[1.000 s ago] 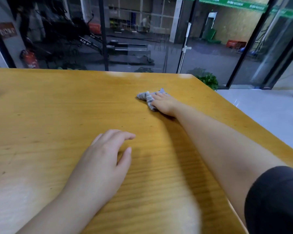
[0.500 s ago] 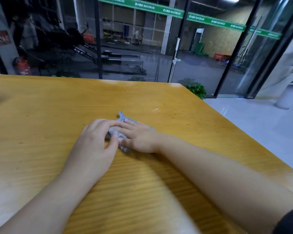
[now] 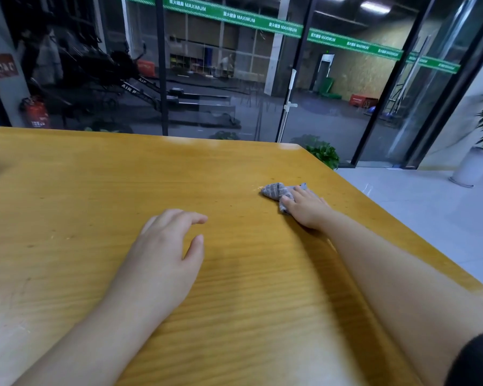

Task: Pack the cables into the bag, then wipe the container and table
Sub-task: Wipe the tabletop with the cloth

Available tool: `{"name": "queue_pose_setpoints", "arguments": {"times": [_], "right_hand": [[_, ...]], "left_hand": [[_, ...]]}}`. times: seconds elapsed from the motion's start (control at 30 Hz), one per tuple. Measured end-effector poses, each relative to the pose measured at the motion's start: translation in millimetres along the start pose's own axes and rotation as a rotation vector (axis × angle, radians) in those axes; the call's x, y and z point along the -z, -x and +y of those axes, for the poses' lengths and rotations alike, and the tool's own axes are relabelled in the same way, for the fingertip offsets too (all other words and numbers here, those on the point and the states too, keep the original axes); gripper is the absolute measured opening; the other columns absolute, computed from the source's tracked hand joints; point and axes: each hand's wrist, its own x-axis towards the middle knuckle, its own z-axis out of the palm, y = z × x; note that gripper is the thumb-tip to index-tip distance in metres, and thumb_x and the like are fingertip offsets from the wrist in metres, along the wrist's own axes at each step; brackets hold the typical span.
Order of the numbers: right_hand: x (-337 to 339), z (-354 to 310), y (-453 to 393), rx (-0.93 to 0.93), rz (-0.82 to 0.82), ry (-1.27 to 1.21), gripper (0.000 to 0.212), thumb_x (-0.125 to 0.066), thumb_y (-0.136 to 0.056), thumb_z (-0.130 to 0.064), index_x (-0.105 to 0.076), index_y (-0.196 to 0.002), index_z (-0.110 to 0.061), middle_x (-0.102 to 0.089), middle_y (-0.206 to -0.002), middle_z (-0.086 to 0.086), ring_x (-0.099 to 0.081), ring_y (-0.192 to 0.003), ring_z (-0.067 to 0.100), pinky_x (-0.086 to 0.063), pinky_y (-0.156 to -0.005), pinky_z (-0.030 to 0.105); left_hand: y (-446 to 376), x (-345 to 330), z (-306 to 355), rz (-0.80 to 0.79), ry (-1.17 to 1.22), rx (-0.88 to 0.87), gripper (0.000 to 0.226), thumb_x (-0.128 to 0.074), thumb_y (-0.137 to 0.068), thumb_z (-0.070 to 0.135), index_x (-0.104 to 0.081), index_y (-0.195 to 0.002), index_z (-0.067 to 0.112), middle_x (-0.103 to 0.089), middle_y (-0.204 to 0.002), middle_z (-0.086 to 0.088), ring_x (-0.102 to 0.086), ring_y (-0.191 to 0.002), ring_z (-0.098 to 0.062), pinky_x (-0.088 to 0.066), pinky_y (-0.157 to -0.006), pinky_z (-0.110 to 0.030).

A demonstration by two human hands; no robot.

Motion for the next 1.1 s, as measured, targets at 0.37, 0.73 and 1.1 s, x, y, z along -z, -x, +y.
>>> {"name": "queue_pose_setpoints", "arguments": {"times": [0.37, 0.73, 1.1], "right_hand": [[-8, -83, -33, 0.194, -0.018, 0.050, 0.057, -0.018, -0.101, -0.045, -0.014, -0.152, -0.020, -0.007, -0.161, 0.000, -0.004, -0.148, 0.017, -0.006, -0.118, 0.041], [-26, -120, 65, 0.643, -0.110, 0.032, 0.054, -0.026, -0.102, -0.045, -0.011, -0.152, -0.032, 0.000, -0.161, -0.008, 0.004, -0.147, 0.010, 0.003, -0.119, 0.037], [-2, 34, -2, -0.026, 0.100, -0.006, 0.054, -0.018, -0.100, -0.044, -0.027, -0.148, -0.021, -0.029, -0.153, 0.002, -0.027, -0.139, 0.021, -0.023, -0.111, 0.044]], "left_hand": [[-5, -6, 0, 0.009, 0.017, -0.027, 0.024, -0.051, -0.090, 0.023, -0.059, -0.112, 0.029, -0.050, -0.111, 0.020, -0.043, -0.110, -0.003, -0.026, -0.088, -0.014], [-4, -1, -5, 0.072, 0.045, -0.021, 0.025, -0.052, -0.087, 0.016, -0.061, -0.108, 0.027, -0.055, -0.106, 0.015, -0.051, -0.102, -0.013, -0.031, -0.087, -0.019], [-1, -9, -2, -0.073, 0.057, -0.069, 0.027, -0.048, -0.090, 0.027, -0.057, -0.116, 0.032, -0.041, -0.106, 0.037, -0.041, -0.110, 0.002, -0.028, -0.084, -0.006]]}}
